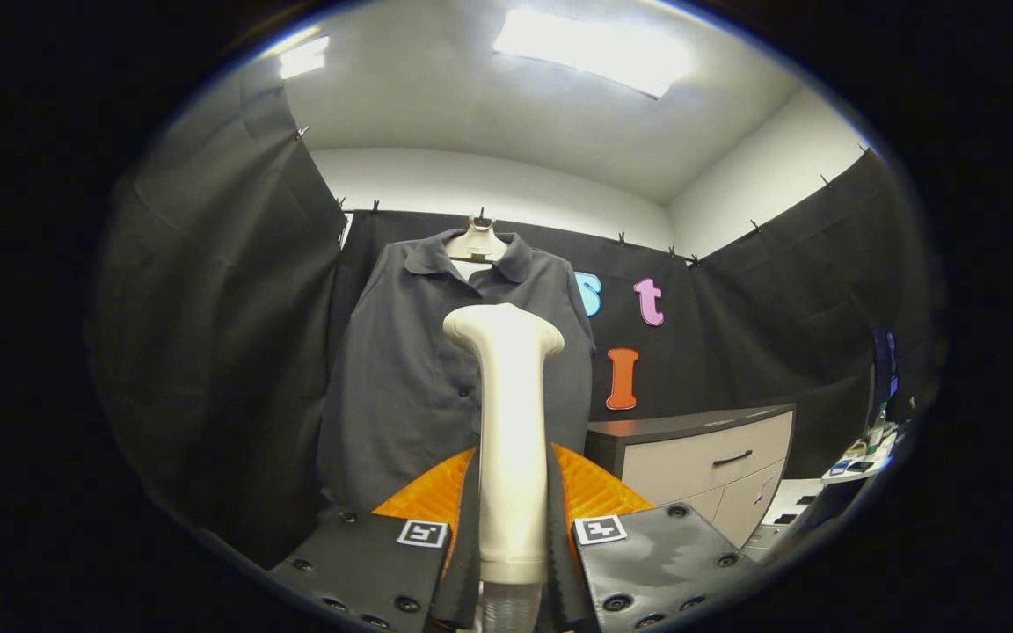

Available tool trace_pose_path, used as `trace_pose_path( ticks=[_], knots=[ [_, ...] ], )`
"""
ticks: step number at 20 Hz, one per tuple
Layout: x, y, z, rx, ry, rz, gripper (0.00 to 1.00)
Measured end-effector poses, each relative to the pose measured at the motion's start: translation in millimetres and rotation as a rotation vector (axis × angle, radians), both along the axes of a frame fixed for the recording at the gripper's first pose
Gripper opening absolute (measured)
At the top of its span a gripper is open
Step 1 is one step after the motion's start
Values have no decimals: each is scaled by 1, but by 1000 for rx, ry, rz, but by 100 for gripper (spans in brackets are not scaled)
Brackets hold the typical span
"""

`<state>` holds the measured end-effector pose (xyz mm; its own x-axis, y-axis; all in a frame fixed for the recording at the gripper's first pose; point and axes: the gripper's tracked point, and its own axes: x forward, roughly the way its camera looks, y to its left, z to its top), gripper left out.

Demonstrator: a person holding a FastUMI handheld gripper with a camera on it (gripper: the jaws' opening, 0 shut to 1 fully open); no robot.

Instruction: Iron the clothes twice with a garment steamer, once on the left side and once on the right side.

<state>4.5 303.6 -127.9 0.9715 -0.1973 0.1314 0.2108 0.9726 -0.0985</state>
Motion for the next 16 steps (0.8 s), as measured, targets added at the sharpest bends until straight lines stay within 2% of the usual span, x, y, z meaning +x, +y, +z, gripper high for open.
trace_pose_path(
  ticks=[16],
  knots=[
    [-1,3,6,20,-18,5,39]
  ],
)
